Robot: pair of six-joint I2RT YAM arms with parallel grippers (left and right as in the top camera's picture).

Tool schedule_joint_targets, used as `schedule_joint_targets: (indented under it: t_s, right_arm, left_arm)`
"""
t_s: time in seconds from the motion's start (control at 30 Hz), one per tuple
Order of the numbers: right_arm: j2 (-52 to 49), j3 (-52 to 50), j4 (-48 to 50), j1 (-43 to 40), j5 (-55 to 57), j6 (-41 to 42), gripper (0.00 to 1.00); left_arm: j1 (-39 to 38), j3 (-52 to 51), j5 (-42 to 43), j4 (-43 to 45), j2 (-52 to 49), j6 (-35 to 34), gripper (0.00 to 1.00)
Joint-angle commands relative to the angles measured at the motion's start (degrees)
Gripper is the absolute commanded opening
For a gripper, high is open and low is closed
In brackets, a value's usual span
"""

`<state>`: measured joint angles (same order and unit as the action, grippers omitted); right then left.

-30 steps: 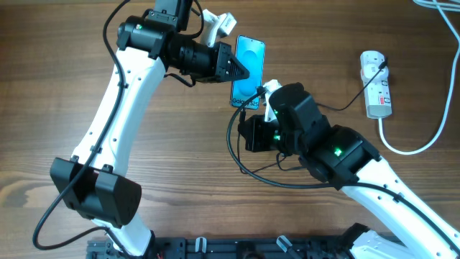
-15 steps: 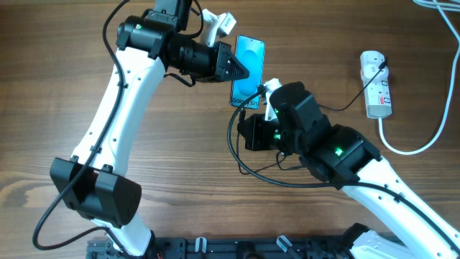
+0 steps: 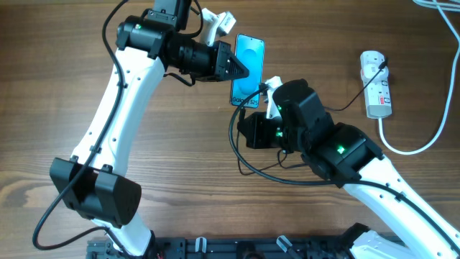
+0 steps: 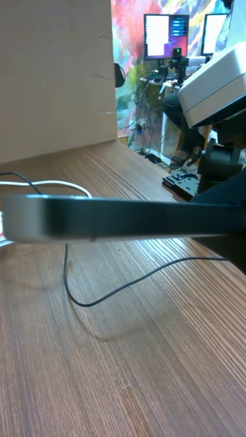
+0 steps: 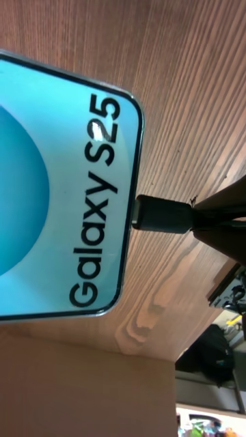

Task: Plug charger to phone and switch on socket
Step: 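Push the plug upward into the phone's port with the right gripper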

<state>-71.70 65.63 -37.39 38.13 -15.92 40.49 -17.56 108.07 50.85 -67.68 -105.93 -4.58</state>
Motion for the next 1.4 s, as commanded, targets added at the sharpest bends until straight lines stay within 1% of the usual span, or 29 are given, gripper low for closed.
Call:
schedule_joint_targets:
  t_s: [0.0, 0.2, 0.63, 0.7, 0.8, 0.83, 0.9, 1.0, 1.03, 1.13, 1.17, 1.2, 1.27, 1.3, 1.37]
  right_arm:
    - [-0.42, 2.32, 2.21, -1.31, 2.56, -2.03, 0.05]
    - [-0.42, 2.86, 2.21, -2.95, 2.75, -4.94, 0.05]
    - [-0.42, 6.38, 1.60, -3.02, 7.19, -9.01, 0.06]
    - [-0.42, 6.60, 1.11, -3.02, 7.26, -9.01, 0.09]
    - [-0.42, 6.60, 0.61, -3.02, 7.61, -9.03, 0.10]
    - [-0.42, 6.60, 0.42, -3.02, 7.58, -9.01, 0.13]
    - [-0.42, 6.60, 0.00, -3.02, 7.56, -9.01, 0.15]
    - [-0.42, 6.60, -1.60, -3.02, 6.84, -8.70, 0.23]
    - [-0.42, 6.60, -2.67, -3.02, 6.93, -7.26, 0.27]
    - [-0.31, 6.60, -6.29, -3.04, 6.95, -4.66, 0.57]
    - [-0.31, 6.60, -6.99, -3.04, 6.97, -4.09, 0.70]
    - [-0.31, 6.60, -7.91, -3.04, 6.95, -3.37, 0.78]
    - [-0.31, 6.60, -9.73, -3.04, 7.06, -2.82, 0.89]
    - [-0.31, 6.60, -10.69, -3.02, 7.08, -2.84, 0.94]
    - [-0.31, 6.60, -12.28, -3.02, 6.91, -2.80, 0.97]
  left_arm:
    - [-0.35, 0.70, 2.23, -1.22, 1.31, 1.20, 0.04]
    - [-0.35, 0.70, 2.23, -1.84, 1.31, 1.20, 0.04]
    - [-0.35, 0.70, 2.23, -2.47, 1.31, 1.20, 0.04]
    - [-0.35, 0.70, 2.23, -2.47, 1.31, 1.20, 0.04]
    - [-0.35, 0.70, 2.23, -2.45, 1.31, 1.20, 0.04]
    - [-0.35, 0.70, 2.23, -2.45, 1.31, 1.20, 0.04]
    - [-0.33, 0.70, 2.21, -2.43, 1.31, 1.20, 0.04]
    - [-0.26, 0.70, 1.90, -2.34, 1.31, 1.20, 0.04]
    - [-0.17, 0.70, 0.72, -2.16, 1.31, 1.16, 0.04]
    - [-0.17, 0.70, -4.72, -2.10, 1.25, 1.11, 0.04]
    - [-0.17, 0.70, -5.90, -2.25, 1.16, 1.05, 0.04]
    - [-0.17, 0.68, -8.24, -2.47, 1.09, 0.07, 0.04]
    - [-0.31, -0.11, -13.57, -2.40, 0.70, -3.69, 0.04]
    - [-0.31, -0.92, -13.90, -2.43, 0.42, -3.80, 0.04]
    - [-0.35, -2.60, -13.92, -2.21, -0.35, -3.69, 0.04]
